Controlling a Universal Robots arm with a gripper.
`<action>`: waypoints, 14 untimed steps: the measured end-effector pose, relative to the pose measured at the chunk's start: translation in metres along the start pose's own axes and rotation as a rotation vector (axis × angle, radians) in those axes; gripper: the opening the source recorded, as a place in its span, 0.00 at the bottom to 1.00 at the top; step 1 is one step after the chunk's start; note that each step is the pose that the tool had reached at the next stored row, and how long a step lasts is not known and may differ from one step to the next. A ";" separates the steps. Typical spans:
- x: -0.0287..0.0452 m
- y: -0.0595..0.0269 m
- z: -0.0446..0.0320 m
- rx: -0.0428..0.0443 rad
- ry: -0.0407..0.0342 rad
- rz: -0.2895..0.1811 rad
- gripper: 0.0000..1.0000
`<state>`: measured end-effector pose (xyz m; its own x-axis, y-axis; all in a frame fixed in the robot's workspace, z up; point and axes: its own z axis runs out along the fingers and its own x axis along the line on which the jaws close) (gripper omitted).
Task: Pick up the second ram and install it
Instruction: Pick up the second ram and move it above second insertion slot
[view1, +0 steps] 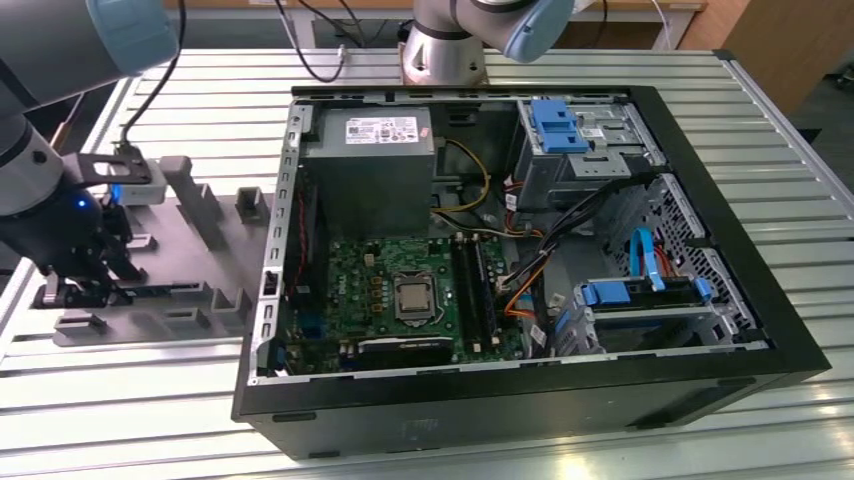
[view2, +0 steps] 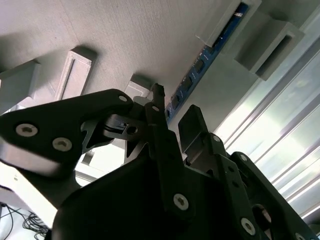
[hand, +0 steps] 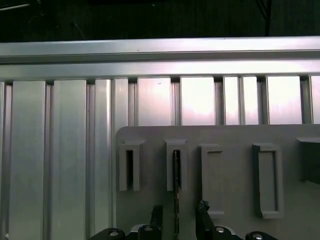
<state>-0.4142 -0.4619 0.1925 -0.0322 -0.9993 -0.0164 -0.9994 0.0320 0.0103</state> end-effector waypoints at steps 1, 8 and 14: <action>0.0000 -0.0004 0.0006 -0.0001 0.0000 0.000 0.39; 0.0000 -0.0025 0.0027 -0.0001 0.0001 0.000 0.31; 0.0000 -0.0025 0.0030 0.0000 0.0000 0.000 0.22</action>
<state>-0.4117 -0.4619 0.1894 -0.0323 -0.9993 -0.0164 -0.9994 0.0321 0.0103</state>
